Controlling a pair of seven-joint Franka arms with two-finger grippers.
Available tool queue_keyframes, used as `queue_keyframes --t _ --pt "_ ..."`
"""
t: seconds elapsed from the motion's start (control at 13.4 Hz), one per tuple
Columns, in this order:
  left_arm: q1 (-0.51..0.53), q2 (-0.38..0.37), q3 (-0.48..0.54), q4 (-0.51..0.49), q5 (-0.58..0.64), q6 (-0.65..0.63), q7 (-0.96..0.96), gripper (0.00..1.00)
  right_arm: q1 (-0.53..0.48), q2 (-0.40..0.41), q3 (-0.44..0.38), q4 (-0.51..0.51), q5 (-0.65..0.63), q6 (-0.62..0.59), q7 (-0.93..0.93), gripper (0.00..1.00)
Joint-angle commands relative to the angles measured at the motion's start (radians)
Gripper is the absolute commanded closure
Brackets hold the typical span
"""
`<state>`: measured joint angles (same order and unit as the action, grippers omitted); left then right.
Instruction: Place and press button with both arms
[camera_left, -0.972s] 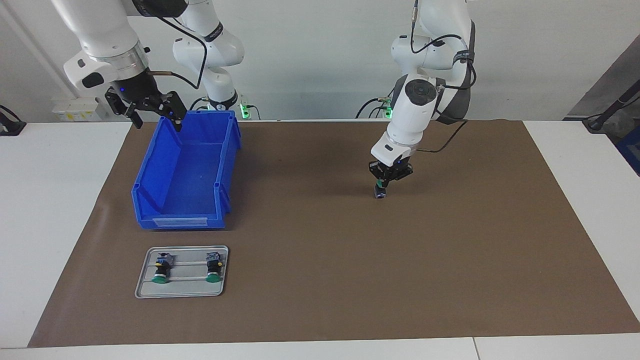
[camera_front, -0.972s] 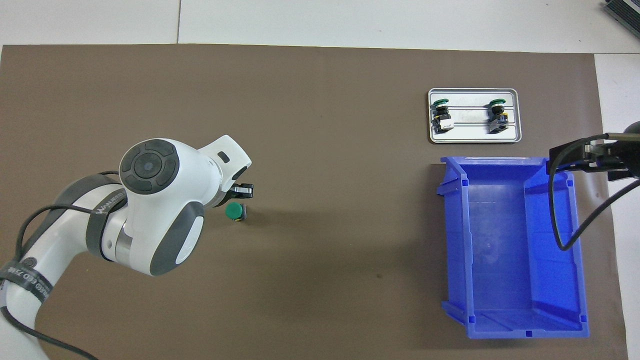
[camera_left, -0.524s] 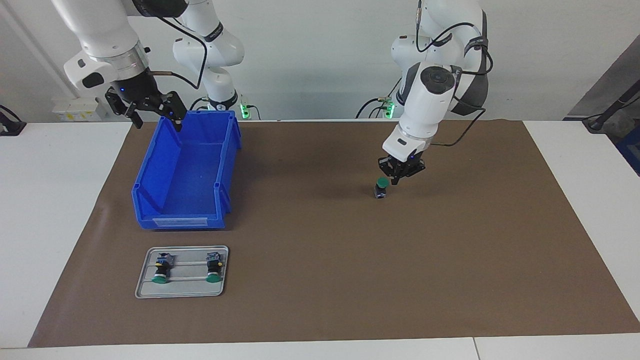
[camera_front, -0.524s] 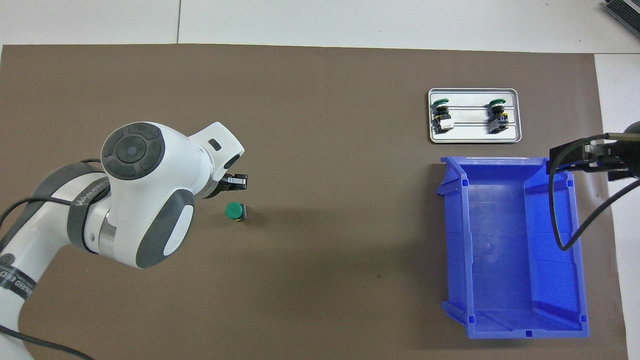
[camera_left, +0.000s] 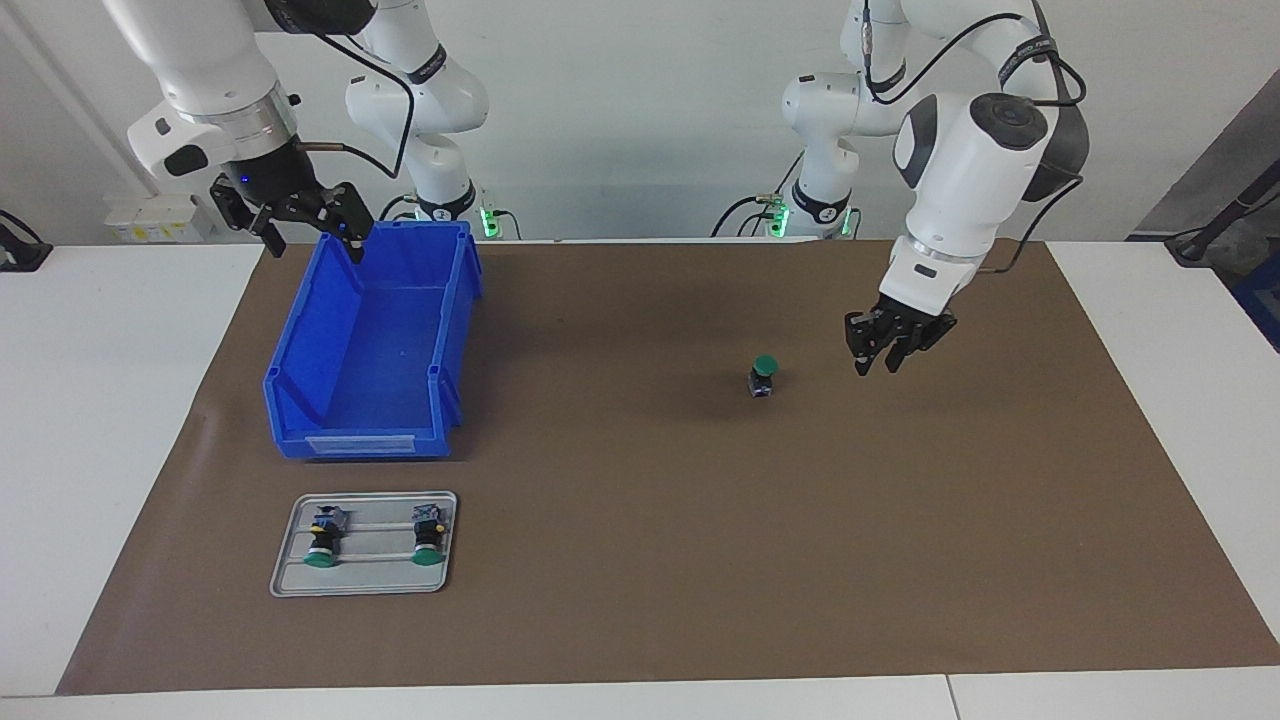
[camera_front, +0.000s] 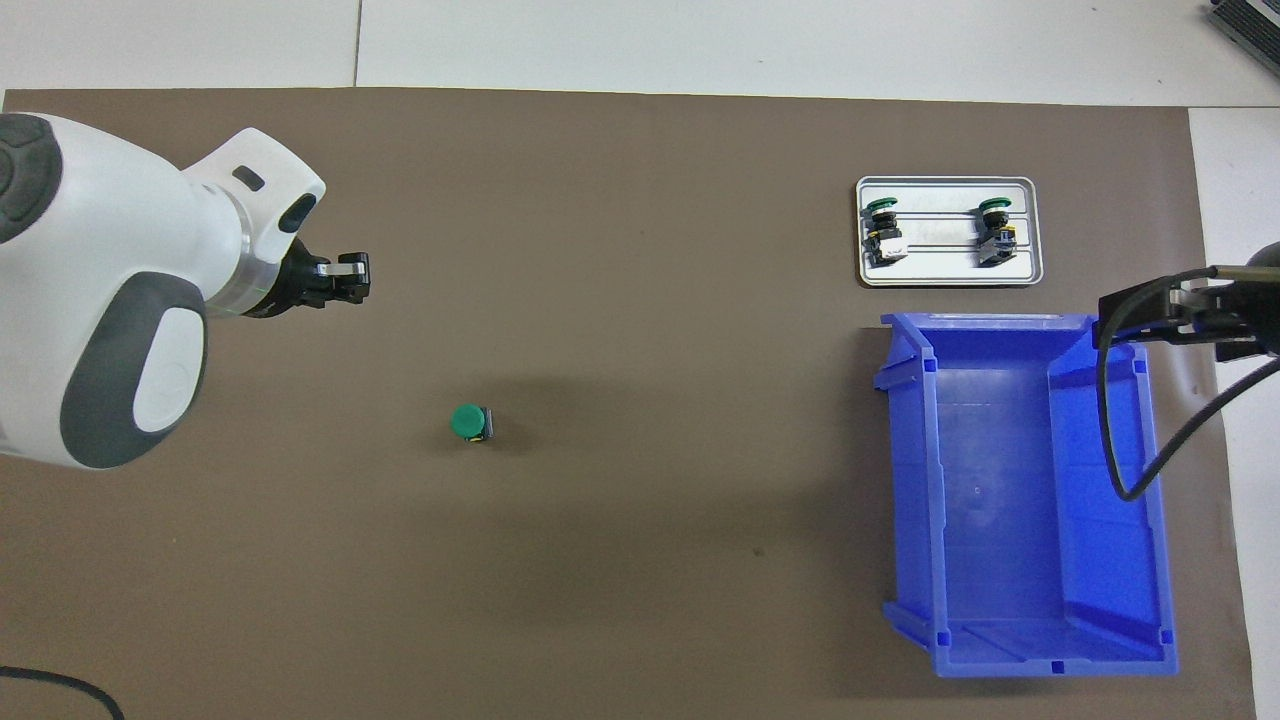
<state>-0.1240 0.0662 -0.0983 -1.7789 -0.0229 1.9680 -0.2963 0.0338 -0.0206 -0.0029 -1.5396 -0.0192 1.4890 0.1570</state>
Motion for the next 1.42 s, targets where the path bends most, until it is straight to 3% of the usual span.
queue_keyframes --t 0.0,0.15,0.3,0.9,0.97,1.35 --pt "0.052 -0.043 -0.005 0.004 0.018 -0.052 0.049 0.19 -0.006 -0.024 0.001 -0.025 0.018 0.005 -0.022 0.00" --pt "0.082 -0.069 -0.003 0.004 0.018 -0.093 0.101 0.08 -0.008 -0.024 0.001 -0.025 0.018 0.005 -0.022 0.00" --pt "0.092 -0.082 -0.003 0.027 0.018 -0.155 0.134 0.04 -0.006 -0.024 0.001 -0.025 0.018 0.005 -0.022 0.00" --pt "0.092 -0.069 -0.003 0.177 0.021 -0.363 0.146 0.02 -0.005 -0.024 0.001 -0.025 0.018 0.010 -0.018 0.02" --pt "0.092 -0.071 -0.003 0.179 0.021 -0.371 0.148 0.02 0.015 -0.022 0.006 -0.025 0.018 0.019 -0.005 0.06" --pt "0.107 -0.080 -0.003 0.173 0.021 -0.370 0.173 0.01 0.211 -0.001 0.006 -0.063 0.016 0.151 0.196 0.06"
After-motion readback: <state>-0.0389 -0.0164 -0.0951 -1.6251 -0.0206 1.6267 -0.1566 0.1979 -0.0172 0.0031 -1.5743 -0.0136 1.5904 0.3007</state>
